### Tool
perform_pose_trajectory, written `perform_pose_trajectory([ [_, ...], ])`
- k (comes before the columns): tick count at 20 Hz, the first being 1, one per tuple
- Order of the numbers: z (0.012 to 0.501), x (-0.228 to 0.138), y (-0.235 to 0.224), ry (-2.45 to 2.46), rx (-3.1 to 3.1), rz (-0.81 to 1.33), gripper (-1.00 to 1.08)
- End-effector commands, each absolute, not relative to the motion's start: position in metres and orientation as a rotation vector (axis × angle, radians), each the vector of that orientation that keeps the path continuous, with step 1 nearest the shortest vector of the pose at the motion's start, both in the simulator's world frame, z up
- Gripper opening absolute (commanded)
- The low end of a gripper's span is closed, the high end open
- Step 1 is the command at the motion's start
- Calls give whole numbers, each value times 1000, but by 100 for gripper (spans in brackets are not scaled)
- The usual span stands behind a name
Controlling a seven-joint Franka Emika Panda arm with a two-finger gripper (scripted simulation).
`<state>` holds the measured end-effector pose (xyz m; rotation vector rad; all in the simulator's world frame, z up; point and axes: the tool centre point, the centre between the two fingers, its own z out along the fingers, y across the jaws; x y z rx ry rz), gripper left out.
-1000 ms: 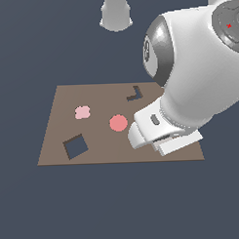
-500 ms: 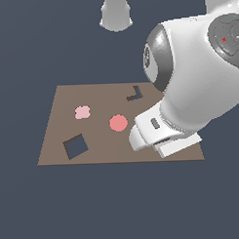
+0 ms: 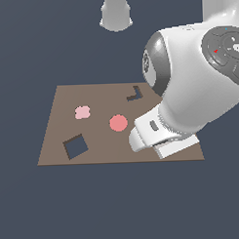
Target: Insert a designated object into the corresponding slot on a board.
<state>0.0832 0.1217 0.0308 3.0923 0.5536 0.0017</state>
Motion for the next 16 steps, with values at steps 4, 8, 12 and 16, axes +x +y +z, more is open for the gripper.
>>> perform_pose_trajectory([
  [4, 30, 83, 122, 554, 3092, 0, -100],
  [8, 34, 83, 122, 554, 3092, 0, -100],
  [12, 33, 83, 121, 548, 3093, -1, -100],
  [16, 33, 88, 117, 497, 3102, -1, -100],
])
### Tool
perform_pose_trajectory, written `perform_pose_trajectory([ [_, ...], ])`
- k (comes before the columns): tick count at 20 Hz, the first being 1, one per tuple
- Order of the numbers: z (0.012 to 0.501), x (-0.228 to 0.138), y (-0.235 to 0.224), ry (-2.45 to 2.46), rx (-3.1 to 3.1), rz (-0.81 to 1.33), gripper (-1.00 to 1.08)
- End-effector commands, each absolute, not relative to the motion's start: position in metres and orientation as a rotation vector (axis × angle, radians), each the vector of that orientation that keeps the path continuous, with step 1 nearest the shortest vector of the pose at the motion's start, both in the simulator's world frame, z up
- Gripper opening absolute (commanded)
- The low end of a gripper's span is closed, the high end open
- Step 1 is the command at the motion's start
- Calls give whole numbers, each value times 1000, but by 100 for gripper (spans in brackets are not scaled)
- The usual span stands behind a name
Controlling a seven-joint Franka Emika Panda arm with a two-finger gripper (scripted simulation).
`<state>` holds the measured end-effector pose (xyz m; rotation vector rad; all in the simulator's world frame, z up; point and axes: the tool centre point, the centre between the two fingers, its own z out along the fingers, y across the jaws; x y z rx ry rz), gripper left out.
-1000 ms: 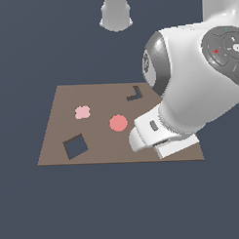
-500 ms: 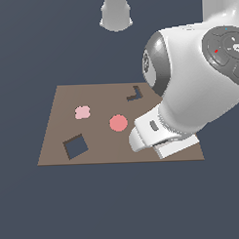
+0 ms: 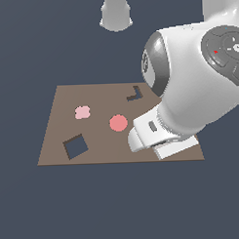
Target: Insert a designated object into the corresponding slot on a board.
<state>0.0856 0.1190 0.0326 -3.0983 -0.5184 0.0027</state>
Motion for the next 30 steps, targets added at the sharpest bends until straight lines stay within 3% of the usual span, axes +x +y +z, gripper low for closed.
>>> perform_pose_trajectory([
  [1, 33, 90, 115, -477, -3105, 1, -100],
  [18, 36, 136, 30, 300, -3126, 0, -100],
  [30, 38, 139, -48, 908, -3007, 0, -100],
])
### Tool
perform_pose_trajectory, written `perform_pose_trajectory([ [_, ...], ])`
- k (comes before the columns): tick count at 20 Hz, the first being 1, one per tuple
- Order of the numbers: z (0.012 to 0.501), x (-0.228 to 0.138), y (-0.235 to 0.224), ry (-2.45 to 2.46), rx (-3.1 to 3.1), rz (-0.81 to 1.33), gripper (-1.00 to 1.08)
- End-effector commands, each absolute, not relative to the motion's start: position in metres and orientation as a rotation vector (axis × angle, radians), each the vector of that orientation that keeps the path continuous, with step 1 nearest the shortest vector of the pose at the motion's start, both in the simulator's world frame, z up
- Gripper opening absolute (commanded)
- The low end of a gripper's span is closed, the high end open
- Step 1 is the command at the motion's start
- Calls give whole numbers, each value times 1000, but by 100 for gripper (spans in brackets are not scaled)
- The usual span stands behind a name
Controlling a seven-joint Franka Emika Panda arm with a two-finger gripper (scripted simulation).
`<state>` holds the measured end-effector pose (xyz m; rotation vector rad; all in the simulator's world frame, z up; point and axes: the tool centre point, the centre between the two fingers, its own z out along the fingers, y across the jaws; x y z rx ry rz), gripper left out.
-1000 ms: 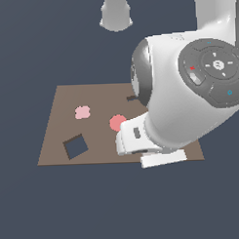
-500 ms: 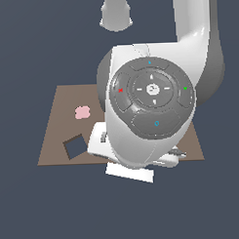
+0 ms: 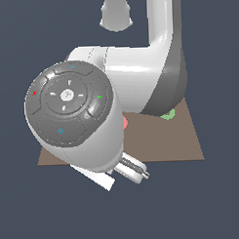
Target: Insert a designated object into the corresponding slot on a board.
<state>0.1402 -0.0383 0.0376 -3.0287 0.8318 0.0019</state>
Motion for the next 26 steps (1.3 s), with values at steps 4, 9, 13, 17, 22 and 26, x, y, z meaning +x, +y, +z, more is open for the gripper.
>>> perform_pose_trajectory([
  [4, 39, 133, -74, 1102, -2941, 1, -100],
  [9, 40, 121, -104, 1337, -2842, 1, -100],
  [13, 40, 110, -121, 1478, -2771, 1, -100],
  [17, 41, 102, -132, 1571, -2719, 1, -100],
  [22, 41, 97, -138, 1621, -2690, 2, -100],
  [26, 40, 97, -138, 1619, -2692, 3, -100],
])
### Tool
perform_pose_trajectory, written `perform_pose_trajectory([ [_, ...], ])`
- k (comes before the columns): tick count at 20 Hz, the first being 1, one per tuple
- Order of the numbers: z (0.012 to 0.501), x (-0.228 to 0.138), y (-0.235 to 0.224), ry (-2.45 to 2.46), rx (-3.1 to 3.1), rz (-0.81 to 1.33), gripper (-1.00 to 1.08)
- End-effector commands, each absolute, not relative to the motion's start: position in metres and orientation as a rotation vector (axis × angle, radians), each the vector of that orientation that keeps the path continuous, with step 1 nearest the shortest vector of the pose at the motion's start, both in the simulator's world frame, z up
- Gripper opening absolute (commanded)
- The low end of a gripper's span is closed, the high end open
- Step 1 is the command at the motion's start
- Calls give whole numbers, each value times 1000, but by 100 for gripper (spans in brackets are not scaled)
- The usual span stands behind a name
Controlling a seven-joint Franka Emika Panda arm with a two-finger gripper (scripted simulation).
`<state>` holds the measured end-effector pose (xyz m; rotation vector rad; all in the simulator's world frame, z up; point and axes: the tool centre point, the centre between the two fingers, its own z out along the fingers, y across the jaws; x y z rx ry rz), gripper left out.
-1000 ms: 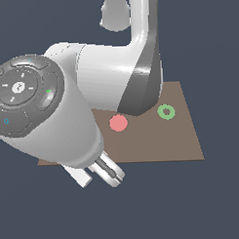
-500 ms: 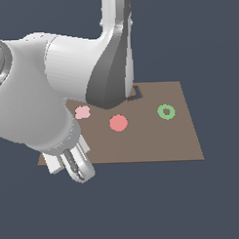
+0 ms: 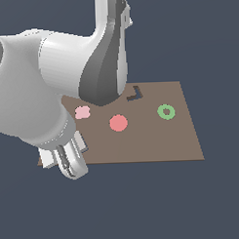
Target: Insert a designated object into the corresponding slot on a board.
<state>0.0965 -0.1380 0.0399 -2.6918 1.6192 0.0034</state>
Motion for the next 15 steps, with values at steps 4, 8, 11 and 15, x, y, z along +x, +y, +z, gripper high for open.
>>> perform_pose_trajectory([
  [4, 31, 96, -138, 1623, -2689, 1, -100],
  [8, 31, 96, -138, 1623, -2689, 1, 100],
  [11, 31, 96, -138, 1623, -2689, 1, 100],
  [15, 31, 96, -138, 1623, -2689, 1, 100],
])
